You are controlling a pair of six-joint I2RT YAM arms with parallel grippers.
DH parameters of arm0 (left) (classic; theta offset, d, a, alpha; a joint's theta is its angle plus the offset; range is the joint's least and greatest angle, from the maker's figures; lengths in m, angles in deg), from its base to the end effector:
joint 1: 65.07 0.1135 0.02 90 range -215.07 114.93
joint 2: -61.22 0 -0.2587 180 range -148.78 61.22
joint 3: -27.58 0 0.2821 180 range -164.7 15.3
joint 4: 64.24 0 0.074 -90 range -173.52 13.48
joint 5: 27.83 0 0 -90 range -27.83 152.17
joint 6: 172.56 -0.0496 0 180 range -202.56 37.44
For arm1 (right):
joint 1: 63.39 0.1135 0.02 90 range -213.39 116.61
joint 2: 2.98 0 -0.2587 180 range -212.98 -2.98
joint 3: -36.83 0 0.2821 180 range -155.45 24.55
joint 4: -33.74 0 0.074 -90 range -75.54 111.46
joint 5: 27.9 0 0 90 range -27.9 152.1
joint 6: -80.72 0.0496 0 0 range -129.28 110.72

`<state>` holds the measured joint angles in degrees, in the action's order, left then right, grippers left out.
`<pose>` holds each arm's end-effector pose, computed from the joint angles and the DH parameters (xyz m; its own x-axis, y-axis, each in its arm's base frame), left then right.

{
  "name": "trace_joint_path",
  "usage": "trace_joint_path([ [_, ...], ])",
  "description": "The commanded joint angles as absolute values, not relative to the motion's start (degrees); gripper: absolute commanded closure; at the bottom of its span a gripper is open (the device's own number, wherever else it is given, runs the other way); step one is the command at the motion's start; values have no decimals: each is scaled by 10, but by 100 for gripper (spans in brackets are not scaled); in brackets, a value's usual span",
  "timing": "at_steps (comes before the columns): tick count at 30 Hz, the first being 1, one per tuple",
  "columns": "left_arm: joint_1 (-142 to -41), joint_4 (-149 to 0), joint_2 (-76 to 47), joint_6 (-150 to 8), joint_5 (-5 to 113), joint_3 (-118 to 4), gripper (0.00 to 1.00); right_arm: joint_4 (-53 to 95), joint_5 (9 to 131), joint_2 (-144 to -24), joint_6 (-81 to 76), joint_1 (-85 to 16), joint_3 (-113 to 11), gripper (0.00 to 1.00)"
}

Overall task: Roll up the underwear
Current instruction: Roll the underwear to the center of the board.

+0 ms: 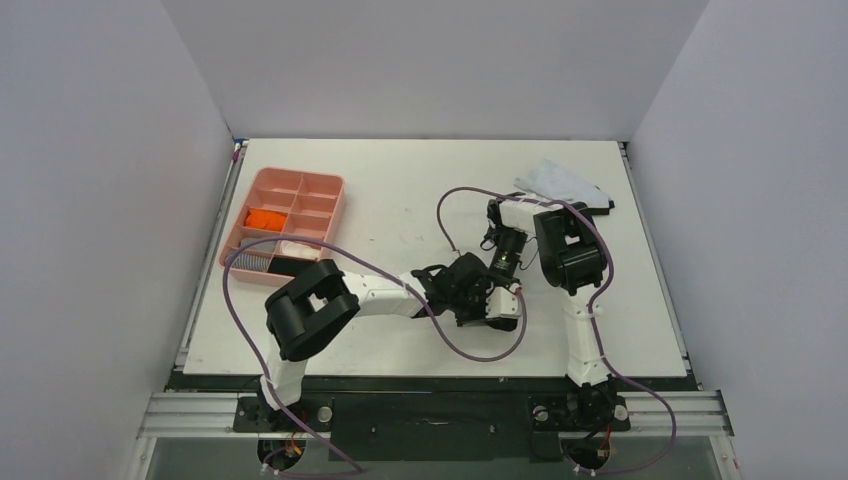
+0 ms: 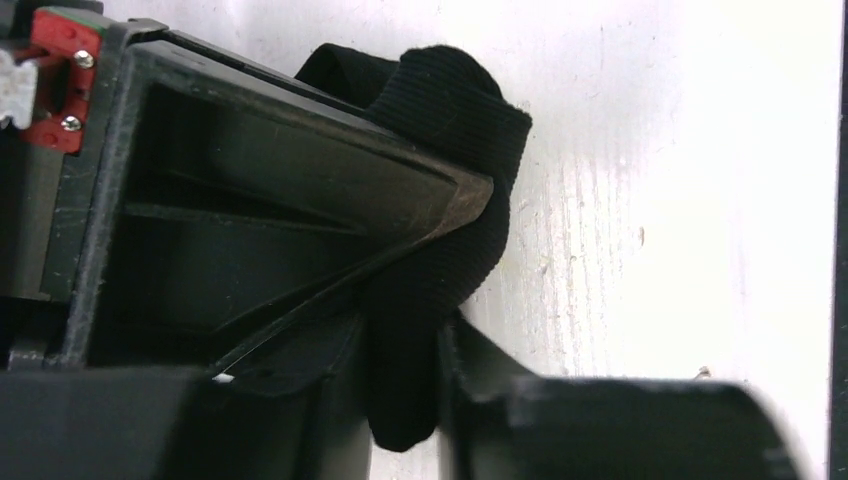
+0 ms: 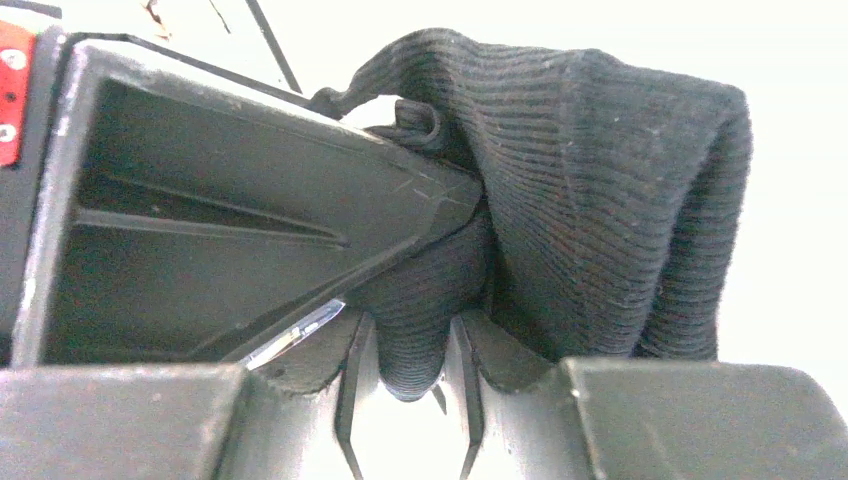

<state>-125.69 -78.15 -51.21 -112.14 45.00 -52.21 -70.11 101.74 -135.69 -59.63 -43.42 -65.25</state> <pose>0.2030 -0.3904 0.1123 0.1504 0.6942 -0.7039 0.9865 -0.0585 0.1531 0.3272 0.1526 0.0798 -0.5489 -0.8303 0.0966 -0.4161 0.3716 0.8299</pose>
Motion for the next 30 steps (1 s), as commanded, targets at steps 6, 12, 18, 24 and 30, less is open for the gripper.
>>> trace_joint_path([
  [6, -1257, -789, -556, -1087, 437, -536, 100, -575, 990, -1344, -591, -432, -639, 84],
  [12, -1248, -829, -578, -1074, 427, -538, 100, -562, 988, -1292, -568, -459, -640, 67],
  [18, -1243, -844, -593, -1073, 423, -537, 100, -563, 973, -1242, -557, -485, -639, 62],
  [24, -1243, -856, -603, -1079, 422, -541, 100, -585, 969, -1225, -565, -509, -647, 59],
  [30, -1236, -872, -616, -1074, 408, -556, 100, -597, 971, -1199, -573, -531, -645, 58],
])
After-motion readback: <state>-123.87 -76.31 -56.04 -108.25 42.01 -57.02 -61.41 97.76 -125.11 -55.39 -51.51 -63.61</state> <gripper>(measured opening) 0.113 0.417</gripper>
